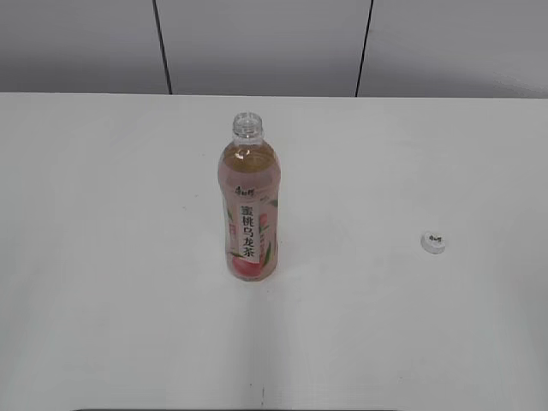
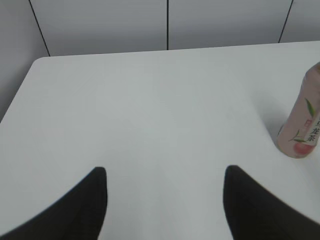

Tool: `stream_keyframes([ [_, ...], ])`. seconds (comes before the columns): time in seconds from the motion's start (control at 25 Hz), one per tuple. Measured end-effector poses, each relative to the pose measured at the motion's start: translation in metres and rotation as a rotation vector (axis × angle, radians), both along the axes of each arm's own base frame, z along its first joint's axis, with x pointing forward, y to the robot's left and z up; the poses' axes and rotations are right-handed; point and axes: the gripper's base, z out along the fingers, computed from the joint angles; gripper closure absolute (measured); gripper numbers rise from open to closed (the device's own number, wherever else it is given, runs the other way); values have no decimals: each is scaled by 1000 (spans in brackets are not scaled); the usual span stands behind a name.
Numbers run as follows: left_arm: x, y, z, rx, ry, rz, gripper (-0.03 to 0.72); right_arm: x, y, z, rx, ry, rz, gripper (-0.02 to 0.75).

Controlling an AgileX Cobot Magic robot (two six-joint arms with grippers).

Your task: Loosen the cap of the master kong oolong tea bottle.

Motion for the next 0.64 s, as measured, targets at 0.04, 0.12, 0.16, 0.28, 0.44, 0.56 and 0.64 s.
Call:
stream_keyframes([
  [0.04,0,0,0,0,0,0,242,0,0,0,0,0,0,173],
  [0.12,0,0,0,0,0,0,250,0,0,0,0,0,0,173],
  [0.16,0,0,0,0,0,0,256,0,0,0,0,0,0,173],
  [0.28,0,0,0,0,0,0,263,0,0,0,0,0,0,173],
  [0.44,0,0,0,0,0,0,272,0,0,0,0,0,0,173],
  [0.56,0,0,0,1,0,0,275,0,0,0,0,0,0,173],
  [0.64,0,0,0,1,0,0,276,0,0,0,0,0,0,173],
])
